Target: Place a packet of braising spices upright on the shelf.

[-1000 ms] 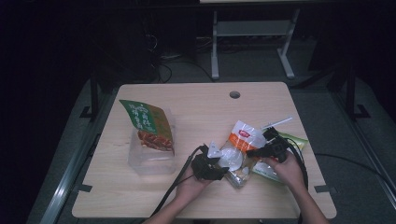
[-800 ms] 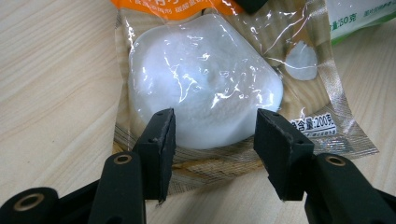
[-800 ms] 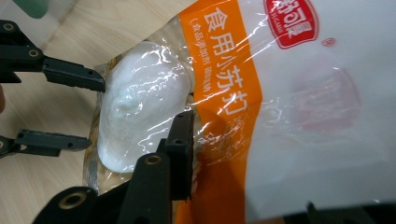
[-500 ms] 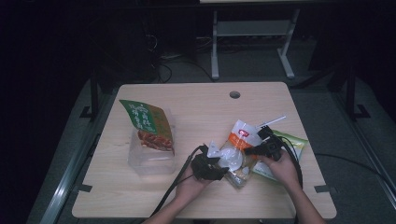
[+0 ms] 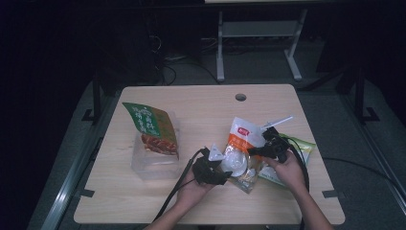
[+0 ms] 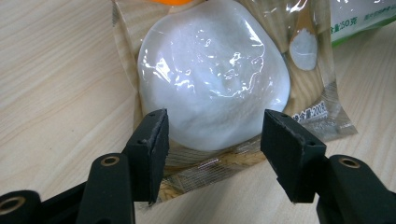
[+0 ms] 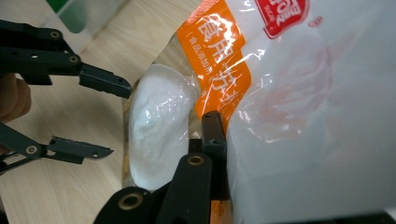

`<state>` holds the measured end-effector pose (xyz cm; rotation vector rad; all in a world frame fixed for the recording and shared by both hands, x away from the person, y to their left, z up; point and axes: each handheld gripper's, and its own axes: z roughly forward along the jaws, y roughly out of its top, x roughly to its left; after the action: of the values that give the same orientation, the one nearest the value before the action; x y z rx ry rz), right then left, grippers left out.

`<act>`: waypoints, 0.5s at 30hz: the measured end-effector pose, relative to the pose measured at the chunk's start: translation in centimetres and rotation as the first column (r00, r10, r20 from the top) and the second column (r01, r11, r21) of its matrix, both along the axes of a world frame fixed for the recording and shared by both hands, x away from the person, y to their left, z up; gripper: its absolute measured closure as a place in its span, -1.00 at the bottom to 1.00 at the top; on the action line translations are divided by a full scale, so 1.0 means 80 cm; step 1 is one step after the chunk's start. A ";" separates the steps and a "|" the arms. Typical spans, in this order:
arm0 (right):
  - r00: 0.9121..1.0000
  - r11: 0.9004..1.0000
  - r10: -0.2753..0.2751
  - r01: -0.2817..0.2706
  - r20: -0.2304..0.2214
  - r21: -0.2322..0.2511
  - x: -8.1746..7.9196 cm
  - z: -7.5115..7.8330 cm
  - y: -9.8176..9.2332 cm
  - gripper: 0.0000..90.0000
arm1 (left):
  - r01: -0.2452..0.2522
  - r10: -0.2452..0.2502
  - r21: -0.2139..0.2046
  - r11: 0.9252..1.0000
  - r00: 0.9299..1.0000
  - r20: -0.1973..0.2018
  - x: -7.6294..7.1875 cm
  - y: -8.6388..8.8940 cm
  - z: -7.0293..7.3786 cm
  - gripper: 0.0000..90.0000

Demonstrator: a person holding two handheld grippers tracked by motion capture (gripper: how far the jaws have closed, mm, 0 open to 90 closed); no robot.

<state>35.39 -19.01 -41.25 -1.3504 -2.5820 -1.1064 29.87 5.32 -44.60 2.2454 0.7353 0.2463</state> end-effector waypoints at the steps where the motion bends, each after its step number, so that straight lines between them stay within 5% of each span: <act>1: 1.000 1.000 0.010 -0.010 0.015 -0.002 -0.002 0.006 0.003 0.99 | 0.000 0.000 -0.003 1.000 1.000 0.004 -0.001 0.001 0.001 -0.10; 15: 0.993 0.995 0.085 -0.089 0.083 0.045 -0.012 0.030 0.012 0.99 | 0.020 -0.019 -0.017 1.000 0.999 0.026 -0.021 0.019 0.007 -0.14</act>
<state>34.43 -18.05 -38.89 -1.1956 -2.6231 -1.2257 28.23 6.88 -44.00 2.2279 0.6992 0.2578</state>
